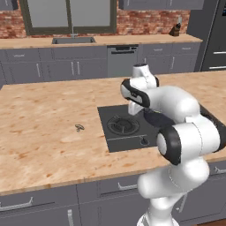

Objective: Put the corn and mushroom in the pot. Retrieve the spatula and lightly stir the vegetables in the pot.

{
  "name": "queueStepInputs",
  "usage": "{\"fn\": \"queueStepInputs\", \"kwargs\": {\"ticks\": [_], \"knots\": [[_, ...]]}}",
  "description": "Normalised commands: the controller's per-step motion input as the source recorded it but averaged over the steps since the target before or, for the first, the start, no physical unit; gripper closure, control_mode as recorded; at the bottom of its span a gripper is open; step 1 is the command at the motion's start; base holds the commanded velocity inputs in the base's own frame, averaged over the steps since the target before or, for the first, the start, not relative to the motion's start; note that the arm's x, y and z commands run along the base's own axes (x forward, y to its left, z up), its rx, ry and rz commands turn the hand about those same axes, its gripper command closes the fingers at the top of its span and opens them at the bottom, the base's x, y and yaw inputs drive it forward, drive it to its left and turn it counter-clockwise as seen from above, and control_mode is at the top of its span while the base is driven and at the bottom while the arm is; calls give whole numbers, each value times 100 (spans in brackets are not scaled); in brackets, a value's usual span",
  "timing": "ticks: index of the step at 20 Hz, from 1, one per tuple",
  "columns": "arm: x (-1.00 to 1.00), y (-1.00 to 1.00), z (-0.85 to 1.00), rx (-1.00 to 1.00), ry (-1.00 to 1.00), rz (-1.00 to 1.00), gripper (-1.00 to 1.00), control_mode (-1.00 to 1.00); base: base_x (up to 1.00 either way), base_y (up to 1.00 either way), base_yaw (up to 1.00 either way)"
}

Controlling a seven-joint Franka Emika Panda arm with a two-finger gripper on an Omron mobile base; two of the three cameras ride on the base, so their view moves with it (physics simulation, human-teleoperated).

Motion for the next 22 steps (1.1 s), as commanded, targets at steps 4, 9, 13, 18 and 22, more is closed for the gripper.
{"fn": "queueStepInputs", "kwargs": {"ticks": [4,9,13,18,22], "knots": [[-18,99,0,-1,0,-9,-100,-100,0,0,0],[1,90,0,0,0,-4,-100,-100,0,0,0],[13,85,-1,0,4,-1,-100,-100,0,0,0],[13,87,-18,0,-1,0,-100,-100,0,0,0],[34,67,-24,0,0,0,-100,-100,0,0,0]]}}
